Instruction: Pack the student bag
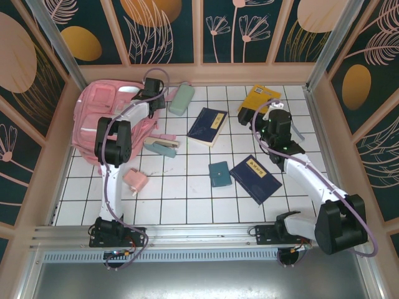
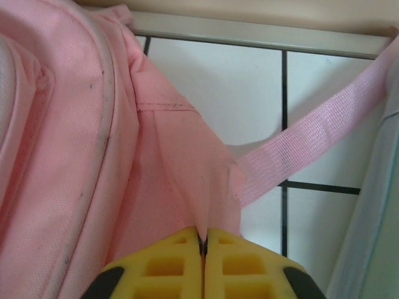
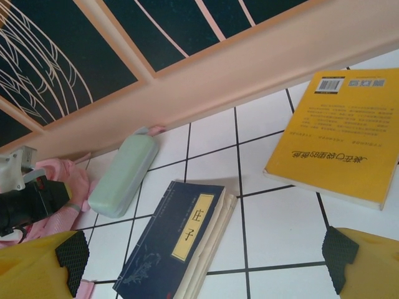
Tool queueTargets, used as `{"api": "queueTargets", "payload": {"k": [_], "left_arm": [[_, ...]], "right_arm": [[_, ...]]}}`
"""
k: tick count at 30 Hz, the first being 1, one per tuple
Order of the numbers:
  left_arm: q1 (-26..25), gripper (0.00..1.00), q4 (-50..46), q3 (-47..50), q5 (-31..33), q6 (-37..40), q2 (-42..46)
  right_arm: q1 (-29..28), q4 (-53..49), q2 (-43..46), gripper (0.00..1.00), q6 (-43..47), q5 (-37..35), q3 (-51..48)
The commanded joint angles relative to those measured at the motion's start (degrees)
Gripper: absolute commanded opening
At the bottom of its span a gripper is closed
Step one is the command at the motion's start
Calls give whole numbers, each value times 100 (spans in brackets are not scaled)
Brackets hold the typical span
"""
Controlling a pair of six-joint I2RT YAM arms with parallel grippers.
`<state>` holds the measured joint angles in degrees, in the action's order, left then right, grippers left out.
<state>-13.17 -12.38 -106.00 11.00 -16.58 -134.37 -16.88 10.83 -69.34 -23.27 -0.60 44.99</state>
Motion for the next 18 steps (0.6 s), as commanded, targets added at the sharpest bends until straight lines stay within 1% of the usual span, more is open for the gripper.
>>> {"api": "queueTargets", "payload": {"k": [1,3,7,12,15,18], "left_arm": [[-403,0,-104,-72,-560,96,22],[-595,0,-46,5,-581,120,92],[-920,0,-16,35,-999,137,153],[-1466,0,11,96,-1197,465,274],[-1682,0,25,136,-1495,517,331],[-1896,0,-21,175,-1536,684,408]], "right_arm": [[-49,-80,-122,99,-19,-130,118],[-50,-51,-179,99,-47,-113,121],[-46,14,-291,99,-95,-89,114],[-56,68,-402,99,-160,-52,102],[-66,95,-453,99,-179,-53,80],[-61,112,-513,99,-217,-52,58]]}}
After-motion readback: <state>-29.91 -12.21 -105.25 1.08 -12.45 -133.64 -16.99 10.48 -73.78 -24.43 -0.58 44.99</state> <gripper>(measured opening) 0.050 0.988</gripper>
